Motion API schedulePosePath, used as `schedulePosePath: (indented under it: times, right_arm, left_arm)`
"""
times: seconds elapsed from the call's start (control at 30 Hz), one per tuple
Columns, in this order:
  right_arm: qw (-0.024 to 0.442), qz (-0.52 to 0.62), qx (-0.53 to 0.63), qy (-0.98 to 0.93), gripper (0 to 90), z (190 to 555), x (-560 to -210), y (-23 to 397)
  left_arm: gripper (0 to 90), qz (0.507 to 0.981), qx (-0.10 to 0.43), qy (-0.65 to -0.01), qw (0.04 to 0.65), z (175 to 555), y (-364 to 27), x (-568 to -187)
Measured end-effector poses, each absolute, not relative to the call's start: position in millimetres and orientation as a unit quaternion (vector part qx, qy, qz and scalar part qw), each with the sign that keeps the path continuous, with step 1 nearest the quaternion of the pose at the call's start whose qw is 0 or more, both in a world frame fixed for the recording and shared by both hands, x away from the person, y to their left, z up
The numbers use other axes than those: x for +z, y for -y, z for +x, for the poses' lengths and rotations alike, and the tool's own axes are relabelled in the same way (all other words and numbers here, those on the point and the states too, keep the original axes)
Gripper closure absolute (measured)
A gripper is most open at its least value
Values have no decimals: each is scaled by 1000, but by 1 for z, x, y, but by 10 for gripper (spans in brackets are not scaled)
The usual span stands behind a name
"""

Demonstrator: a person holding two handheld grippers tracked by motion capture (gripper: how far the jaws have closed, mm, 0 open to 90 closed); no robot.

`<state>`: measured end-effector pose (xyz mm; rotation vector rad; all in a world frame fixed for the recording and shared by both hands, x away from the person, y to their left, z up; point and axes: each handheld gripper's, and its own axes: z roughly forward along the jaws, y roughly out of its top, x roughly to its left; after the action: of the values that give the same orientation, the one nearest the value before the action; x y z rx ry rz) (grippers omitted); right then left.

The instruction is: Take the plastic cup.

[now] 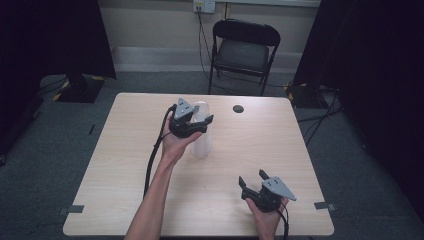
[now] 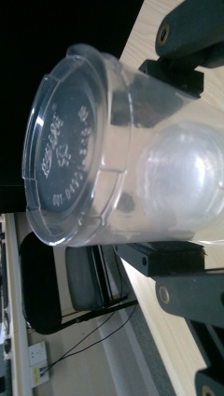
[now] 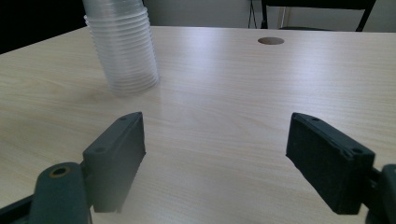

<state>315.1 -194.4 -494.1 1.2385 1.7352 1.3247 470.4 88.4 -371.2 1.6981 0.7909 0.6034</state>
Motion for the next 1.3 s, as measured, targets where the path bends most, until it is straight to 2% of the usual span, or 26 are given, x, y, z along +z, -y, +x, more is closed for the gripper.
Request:
schedulePosePath:
  times: [0.8, 1.3]
  right_arm:
    - [310, 470, 498, -660, 193, 316, -494, 193]
    - [312, 469, 494, -663, 197, 316, -494, 193]
  left_arm:
    - [380, 697, 280, -317, 579, 455, -95, -342]
    - [387, 677, 267, -334, 600, 428, -118, -335]
